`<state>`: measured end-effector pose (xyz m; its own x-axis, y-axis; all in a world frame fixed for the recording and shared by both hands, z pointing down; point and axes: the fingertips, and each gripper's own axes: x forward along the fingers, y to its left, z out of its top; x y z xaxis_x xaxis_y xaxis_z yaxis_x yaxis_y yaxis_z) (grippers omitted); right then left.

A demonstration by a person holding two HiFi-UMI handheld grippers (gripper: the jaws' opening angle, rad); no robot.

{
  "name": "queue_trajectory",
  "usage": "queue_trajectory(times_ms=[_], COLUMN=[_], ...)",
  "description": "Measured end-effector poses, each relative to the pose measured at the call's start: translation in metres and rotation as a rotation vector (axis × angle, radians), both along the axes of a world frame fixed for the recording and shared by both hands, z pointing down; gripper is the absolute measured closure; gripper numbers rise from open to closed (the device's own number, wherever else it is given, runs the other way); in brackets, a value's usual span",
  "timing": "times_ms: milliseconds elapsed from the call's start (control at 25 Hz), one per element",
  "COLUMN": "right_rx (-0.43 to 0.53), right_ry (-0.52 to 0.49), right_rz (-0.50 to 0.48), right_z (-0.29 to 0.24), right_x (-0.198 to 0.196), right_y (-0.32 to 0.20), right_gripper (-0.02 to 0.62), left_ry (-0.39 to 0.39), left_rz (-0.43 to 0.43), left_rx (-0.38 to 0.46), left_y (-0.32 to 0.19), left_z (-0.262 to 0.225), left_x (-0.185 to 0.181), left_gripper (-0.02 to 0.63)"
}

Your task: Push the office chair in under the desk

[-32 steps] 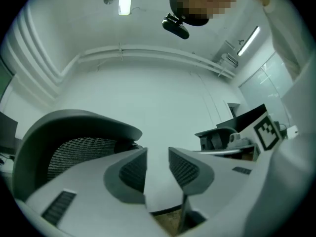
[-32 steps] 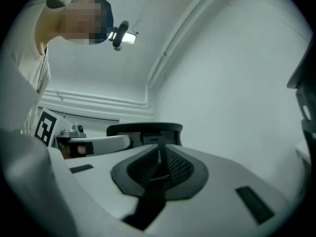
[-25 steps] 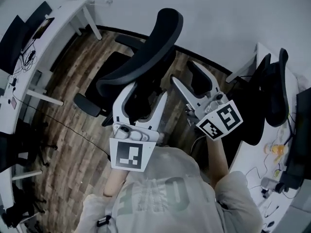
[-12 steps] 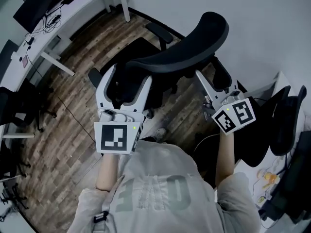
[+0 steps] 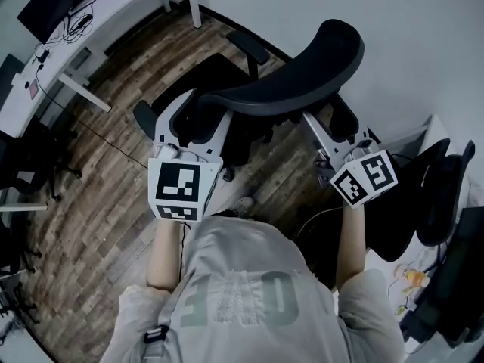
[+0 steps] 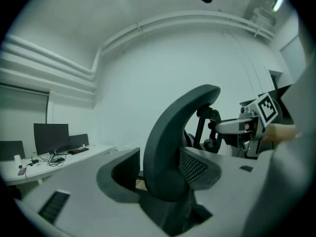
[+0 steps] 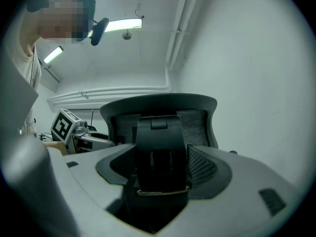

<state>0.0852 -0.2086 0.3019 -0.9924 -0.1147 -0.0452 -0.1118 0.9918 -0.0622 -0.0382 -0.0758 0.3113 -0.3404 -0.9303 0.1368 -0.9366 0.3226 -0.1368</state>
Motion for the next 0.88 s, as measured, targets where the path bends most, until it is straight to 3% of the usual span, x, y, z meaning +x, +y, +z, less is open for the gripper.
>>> queue_trajectory(times_ms=[80, 680, 880], right_rx=[0.003, 0.025, 0.037], right_ry=[0.013, 0.07, 0.064], right_rz=[-0.012, -0.043, -0.048], right_z=[0.0, -0.001, -0.002], right_x=[-0.003, -0.019, -0.044], right_y=[0.0, -0.005, -0.008], right_gripper=[0.302, 0.301, 0.301], left_ry=[0.0, 0.012, 0.009], left_rz=[0.019, -0.01, -0.036], left_rx=[-0.002, -0.016, -0.021], left_y=[-0.002, -0.008, -0.008], left_z=[-0.001, 0.0, 0.003], left_x=[0.002, -0.009, -0.035], left_gripper=[0.382, 0.383, 0.382])
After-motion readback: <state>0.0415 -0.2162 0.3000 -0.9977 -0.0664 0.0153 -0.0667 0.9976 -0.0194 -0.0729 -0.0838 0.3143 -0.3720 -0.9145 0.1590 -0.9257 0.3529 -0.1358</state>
